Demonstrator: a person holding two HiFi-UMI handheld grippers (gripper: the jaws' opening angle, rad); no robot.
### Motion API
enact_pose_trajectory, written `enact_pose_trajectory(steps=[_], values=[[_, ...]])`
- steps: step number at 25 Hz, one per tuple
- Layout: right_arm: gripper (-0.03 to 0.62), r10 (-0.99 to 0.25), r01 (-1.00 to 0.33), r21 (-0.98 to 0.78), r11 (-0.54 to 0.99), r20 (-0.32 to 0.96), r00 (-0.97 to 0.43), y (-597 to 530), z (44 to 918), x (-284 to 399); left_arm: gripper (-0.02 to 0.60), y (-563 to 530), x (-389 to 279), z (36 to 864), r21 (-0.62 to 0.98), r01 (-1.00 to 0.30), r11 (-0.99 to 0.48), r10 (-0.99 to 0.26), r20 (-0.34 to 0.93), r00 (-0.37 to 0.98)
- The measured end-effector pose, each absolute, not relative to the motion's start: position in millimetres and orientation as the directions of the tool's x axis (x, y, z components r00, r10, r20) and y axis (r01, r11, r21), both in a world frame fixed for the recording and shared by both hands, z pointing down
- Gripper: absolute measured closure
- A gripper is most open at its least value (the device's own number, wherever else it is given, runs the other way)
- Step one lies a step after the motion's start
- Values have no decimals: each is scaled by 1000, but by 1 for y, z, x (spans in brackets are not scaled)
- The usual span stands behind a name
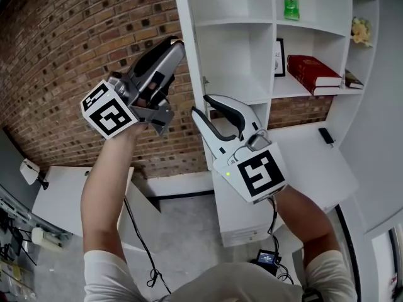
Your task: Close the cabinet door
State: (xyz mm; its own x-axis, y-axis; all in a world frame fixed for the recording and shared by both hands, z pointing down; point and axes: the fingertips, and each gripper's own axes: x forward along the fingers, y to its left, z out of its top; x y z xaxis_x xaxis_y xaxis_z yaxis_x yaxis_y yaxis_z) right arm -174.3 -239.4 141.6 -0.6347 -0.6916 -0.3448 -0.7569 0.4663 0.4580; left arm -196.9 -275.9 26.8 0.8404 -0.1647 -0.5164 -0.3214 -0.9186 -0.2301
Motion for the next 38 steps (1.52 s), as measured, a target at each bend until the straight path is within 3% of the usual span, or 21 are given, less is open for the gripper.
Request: enact_pose_trajectory(steps=[15, 38], values=[[484, -723, -801, 450, 395, -386, -573, -240, 139, -154, 497, -275, -176, 23, -209, -335, -919, -195, -496, 846], [484, -710, -813, 442, 380, -424, -562, -266, 132, -25, 505, -285, -58, 22, -289, -493, -820, -325, -474, 818]])
